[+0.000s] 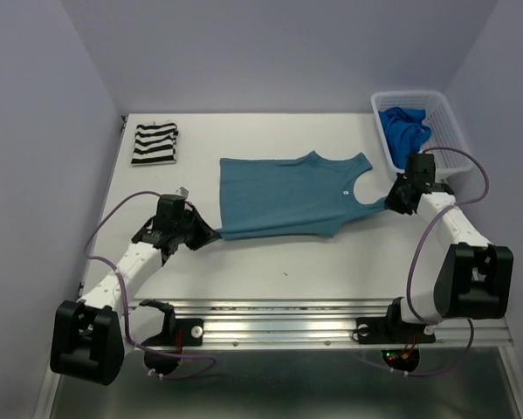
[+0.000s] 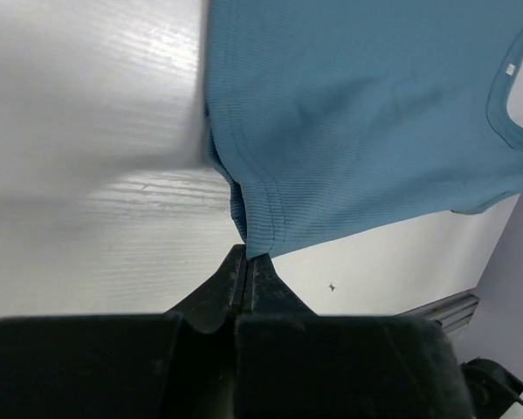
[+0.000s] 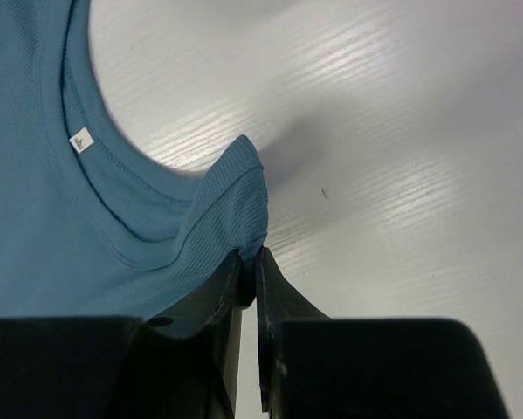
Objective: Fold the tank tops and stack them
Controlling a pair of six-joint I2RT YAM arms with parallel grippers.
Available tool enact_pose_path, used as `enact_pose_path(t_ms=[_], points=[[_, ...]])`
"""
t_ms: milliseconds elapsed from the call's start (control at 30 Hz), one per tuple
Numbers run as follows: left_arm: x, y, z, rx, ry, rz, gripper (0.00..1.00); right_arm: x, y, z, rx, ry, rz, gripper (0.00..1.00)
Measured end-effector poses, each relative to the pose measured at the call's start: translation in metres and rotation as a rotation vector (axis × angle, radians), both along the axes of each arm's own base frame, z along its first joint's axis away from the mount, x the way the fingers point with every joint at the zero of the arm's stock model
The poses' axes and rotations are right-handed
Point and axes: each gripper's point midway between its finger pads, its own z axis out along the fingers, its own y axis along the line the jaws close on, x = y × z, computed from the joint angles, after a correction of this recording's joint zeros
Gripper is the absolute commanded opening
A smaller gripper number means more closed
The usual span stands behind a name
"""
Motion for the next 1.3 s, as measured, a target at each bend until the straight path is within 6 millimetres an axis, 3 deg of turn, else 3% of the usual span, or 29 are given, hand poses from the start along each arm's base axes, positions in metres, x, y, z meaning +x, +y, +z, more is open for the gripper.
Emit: enact_pose_path(t_ms=[167, 300, 367, 400, 600, 800, 900, 1000, 1167, 1300], points=[[-0.014, 0.003, -0.037, 0.026, 0.083, 0.025, 0.0, -0.003, -0.002, -0.018, -0.008, 0.052, -0.009, 0.03], [-0.012, 0.004, -0.042, 0.028, 0.092, 0.042, 0.0, -0.002, -0.004, -0.039, -0.01, 0.112, -0.015, 0.06], [-0.008, 0.003, -0.04, 0.026, 0.074, 0.041, 0.0, -0.005, -0.004, -0.051, -0.009, 0.148, -0.015, 0.17], [-0.007, 0.002, -0.04, 0.027, 0.069, 0.04, 0.0, -0.005, -0.004, -0.053, -0.008, 0.156, -0.017, 0.33], [-0.008, -0.005, -0.05, 0.042, 0.089, 0.016, 0.0, -0.005, -0.005, -0.046, -0.013, 0.119, -0.017, 0.59], [-0.017, -0.017, -0.065, 0.067, 0.136, -0.034, 0.0, -0.019, 0.008, -0.027, 0.031, 0.042, 0.018, 0.63], [-0.02, -0.021, -0.067, 0.071, 0.142, -0.044, 0.0, -0.026, 0.026, -0.007, 0.087, -0.041, 0.076, 0.65], [-0.018, -0.021, -0.066, 0.073, 0.137, -0.034, 0.0, -0.038, 0.058, 0.002, 0.135, -0.087, 0.169, 0.68], [-0.014, -0.018, -0.059, 0.077, 0.106, -0.011, 0.0, -0.078, 0.142, -0.017, 0.21, -0.02, 0.431, 0.68], [-0.011, -0.016, -0.051, 0.076, 0.07, 0.006, 0.0, -0.104, 0.169, -0.036, 0.236, 0.051, 0.507, 0.68]])
